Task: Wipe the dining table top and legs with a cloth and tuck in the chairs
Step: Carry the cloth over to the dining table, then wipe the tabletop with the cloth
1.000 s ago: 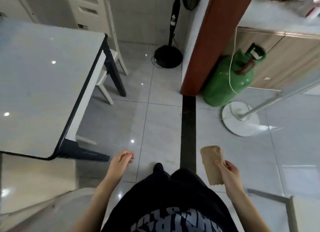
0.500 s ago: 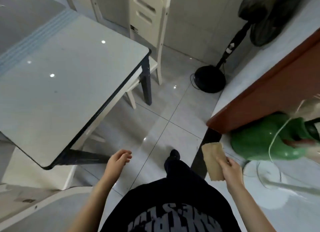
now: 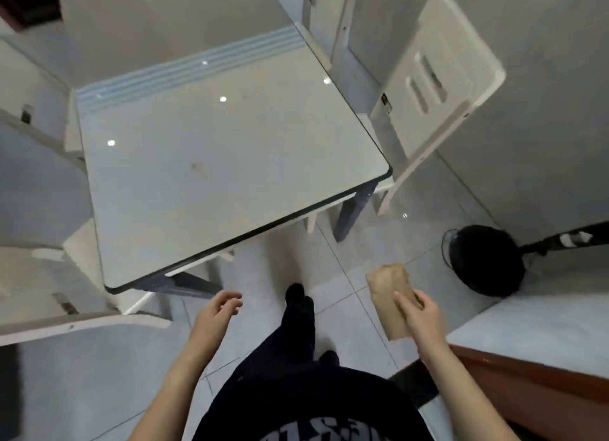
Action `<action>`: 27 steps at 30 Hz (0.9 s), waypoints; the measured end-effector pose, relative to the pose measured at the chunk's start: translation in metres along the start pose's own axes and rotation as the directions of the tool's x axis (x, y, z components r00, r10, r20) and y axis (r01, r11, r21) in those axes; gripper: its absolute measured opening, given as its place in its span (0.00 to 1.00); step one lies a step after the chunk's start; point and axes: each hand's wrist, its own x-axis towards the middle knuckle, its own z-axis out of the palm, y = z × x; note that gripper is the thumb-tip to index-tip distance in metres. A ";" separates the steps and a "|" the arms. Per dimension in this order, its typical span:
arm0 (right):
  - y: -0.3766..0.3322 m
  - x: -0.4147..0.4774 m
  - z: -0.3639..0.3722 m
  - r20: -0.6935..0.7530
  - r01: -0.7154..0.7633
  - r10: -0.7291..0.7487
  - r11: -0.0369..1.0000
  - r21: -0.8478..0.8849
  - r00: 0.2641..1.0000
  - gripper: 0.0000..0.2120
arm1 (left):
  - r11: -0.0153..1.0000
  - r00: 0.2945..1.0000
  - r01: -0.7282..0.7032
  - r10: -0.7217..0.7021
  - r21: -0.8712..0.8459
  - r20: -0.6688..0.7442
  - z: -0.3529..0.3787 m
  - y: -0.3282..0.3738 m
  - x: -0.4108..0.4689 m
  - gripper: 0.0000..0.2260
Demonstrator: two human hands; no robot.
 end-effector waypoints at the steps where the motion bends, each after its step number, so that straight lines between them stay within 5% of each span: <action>1: -0.016 0.013 0.007 0.017 0.012 -0.013 1.000 0.022 1.000 0.06 | 1.000 1.000 -0.019 0.019 0.009 -0.011 -0.001 0.012 0.011 0.10; 6: -0.091 0.069 0.044 0.019 0.098 -0.100 0.992 0.078 0.995 0.11 | 0.975 0.981 -0.181 0.187 0.129 -0.041 -0.007 0.077 0.079 0.06; 14: -0.194 0.158 0.095 0.120 0.272 -0.269 0.962 -0.010 0.956 0.10 | 0.816 0.900 -0.368 0.434 0.447 -0.051 -0.012 0.161 0.191 0.19; 19: -0.240 0.231 0.109 0.413 0.398 -0.302 0.902 -0.168 0.859 0.10 | 0.817 0.907 -0.340 0.415 0.466 -0.067 0.017 0.188 0.252 0.22; 22: -0.262 0.279 0.115 0.615 0.488 -0.207 0.808 -0.332 0.761 0.12 | 0.792 0.899 -0.334 0.430 0.511 -0.080 0.040 0.198 0.284 0.23; 27: -0.255 0.337 0.124 0.696 0.689 -0.220 0.511 -0.515 0.683 0.14 | 0.753 0.893 -0.271 0.429 0.599 -0.135 0.067 0.195 0.319 0.26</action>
